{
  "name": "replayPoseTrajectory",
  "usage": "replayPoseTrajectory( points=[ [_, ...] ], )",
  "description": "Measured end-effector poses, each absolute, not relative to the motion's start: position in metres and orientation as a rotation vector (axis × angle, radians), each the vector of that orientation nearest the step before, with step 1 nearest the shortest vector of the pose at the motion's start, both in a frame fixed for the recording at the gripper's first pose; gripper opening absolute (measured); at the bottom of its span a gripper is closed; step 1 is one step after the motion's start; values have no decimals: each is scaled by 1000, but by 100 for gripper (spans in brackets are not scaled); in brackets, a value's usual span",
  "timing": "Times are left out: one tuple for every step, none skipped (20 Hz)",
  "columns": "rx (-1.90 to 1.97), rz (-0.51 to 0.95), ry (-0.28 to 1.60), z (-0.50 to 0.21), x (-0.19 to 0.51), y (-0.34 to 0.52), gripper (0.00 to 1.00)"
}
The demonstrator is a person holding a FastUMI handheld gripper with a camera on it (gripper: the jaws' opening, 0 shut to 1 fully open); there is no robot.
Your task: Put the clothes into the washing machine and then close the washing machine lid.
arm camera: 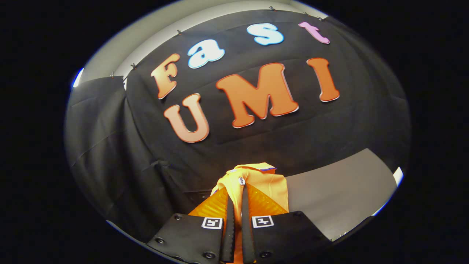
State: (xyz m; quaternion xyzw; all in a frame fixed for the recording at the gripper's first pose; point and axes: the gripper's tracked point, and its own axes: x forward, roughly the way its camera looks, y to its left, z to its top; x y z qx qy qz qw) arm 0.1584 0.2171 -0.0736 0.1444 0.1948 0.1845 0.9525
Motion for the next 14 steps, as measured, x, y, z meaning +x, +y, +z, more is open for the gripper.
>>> replayPoseTrajectory(
  points=[
    [283, 399, 413, -83, 158, 236, 16],
    [278, 420, 437, -95, 158, 257, 16],
    [274, 447, 473, -112, 159, 284, 16],
    [273, 463, 506, -130, 155, 308, 16],
    [274, 469, 540, -149, 155, 326, 16],
    [271, 475, 578, -170, 159, 341, 16],
    [261, 471, 623, -195, 163, 354, 16],
    [249, 471, 668, -220, 160, 362, 16],
    [238, 467, 706, -242, 162, 370, 16],
    [220, 461, 744, -268, 160, 378, 16],
    [216, 460, 775, -291, 161, 385, 16],
    [218, 459, 813, -313, 165, 395, 16],
    [220, 451, 848, -336, 170, 400, 16],
    [217, 438, 893, -358, 174, 402, 16]
  ],
)
